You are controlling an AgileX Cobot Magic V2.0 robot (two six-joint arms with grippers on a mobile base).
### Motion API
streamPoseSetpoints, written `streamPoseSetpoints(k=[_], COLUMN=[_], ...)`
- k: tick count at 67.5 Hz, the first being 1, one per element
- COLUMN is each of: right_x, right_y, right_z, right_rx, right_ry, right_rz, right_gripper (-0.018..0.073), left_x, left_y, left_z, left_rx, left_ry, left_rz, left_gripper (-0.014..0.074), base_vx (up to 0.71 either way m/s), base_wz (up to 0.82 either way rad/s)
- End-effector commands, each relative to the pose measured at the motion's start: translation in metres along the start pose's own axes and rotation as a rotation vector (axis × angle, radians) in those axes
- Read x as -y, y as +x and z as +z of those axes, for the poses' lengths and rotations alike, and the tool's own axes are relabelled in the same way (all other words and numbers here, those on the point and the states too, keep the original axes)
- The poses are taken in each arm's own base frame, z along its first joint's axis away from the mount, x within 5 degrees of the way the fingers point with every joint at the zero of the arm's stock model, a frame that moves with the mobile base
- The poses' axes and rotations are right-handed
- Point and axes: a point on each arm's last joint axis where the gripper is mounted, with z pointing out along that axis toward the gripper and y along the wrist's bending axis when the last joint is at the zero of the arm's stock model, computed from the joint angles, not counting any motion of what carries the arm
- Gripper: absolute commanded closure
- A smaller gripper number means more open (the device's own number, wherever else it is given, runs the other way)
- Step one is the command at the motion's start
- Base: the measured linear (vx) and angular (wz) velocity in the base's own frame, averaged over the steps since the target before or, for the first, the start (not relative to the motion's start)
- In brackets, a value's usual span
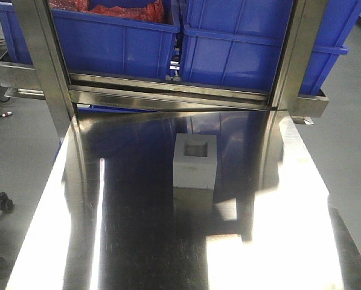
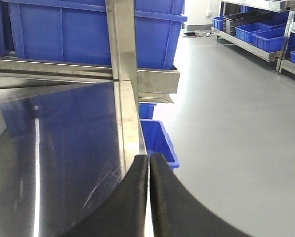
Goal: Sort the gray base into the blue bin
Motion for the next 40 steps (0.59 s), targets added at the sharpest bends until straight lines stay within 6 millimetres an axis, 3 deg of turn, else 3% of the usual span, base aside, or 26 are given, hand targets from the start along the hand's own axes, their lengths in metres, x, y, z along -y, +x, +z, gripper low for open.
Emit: streamPoseSetpoints(k=[1, 8, 27, 40], right_x=[0.000, 0.000, 0.000, 0.000], right_y=[-0.005, -0.005, -0.005, -0.005], right_z=[0.001, 0.001, 0.001, 0.001], right_rx=[0.055, 0.055, 0.055, 0.055], right_ry=[0.007, 0.007, 0.007, 0.007], right_rz=[-0.019, -0.019, -0.019, -0.019], right_gripper=[0.0564, 0.0564, 0.0564, 0.0564], left_x=[-0.001, -0.001, 0.001, 0.007], left_y=[-0.015, -0.015, -0.024, -0.063], left_z=[-0.004, -0.004, 0.005, 0.057], left_rx=[0.090, 0.090, 0.090, 0.037], left_ry=[-0.003, -0.003, 0.029, 0.155], left_rz=[-0.006, -0.006, -0.042, -0.050], left_gripper=[-0.0033, -0.0138, -0.0081, -0.0041], base_vx=[0.00, 0.00, 0.00, 0.00], base_wz=[0.00, 0.00, 0.00, 0.00])
